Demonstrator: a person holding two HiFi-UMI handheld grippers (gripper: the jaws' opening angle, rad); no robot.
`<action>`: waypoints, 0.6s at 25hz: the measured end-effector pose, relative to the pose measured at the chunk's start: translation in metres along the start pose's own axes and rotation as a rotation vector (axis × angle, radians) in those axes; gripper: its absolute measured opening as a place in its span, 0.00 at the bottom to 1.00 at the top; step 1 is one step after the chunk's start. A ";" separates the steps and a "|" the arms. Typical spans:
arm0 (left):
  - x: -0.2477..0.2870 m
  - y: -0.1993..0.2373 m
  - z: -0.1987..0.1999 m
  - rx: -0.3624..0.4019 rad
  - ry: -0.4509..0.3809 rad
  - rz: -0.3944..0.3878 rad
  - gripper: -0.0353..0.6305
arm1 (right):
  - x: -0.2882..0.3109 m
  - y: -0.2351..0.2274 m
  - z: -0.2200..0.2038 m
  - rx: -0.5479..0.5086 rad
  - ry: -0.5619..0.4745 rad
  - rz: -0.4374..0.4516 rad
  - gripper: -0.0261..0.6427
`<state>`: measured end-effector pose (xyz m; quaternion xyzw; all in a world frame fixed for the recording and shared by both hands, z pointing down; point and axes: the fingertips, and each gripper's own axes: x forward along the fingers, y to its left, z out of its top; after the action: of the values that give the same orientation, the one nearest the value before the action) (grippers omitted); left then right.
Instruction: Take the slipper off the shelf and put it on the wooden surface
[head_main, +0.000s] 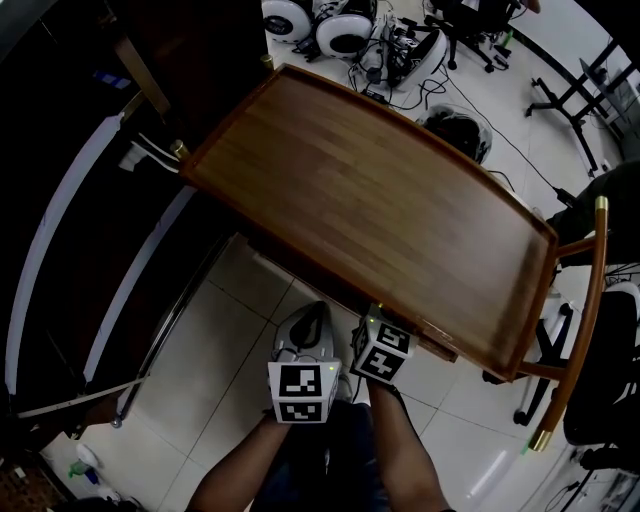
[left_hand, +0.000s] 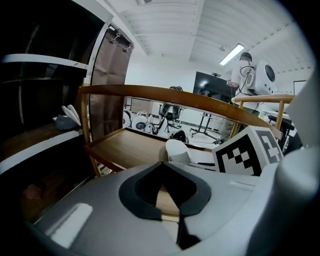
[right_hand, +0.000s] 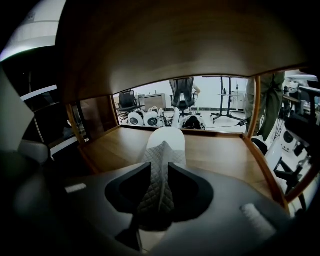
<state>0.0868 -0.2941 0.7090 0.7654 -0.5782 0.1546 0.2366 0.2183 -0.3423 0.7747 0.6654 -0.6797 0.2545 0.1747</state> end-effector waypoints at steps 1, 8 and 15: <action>-0.002 -0.001 0.001 0.001 -0.001 0.001 0.06 | -0.003 0.000 -0.001 -0.006 0.000 0.003 0.16; -0.031 -0.004 0.006 0.002 0.001 0.015 0.06 | -0.037 0.004 -0.004 -0.033 0.011 0.019 0.16; -0.086 -0.003 0.019 -0.018 0.001 0.051 0.06 | -0.088 0.026 0.000 -0.079 0.038 0.066 0.14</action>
<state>0.0643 -0.2337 0.6481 0.7483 -0.5985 0.1559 0.2397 0.1976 -0.2713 0.7214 0.6303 -0.7073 0.2456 0.2051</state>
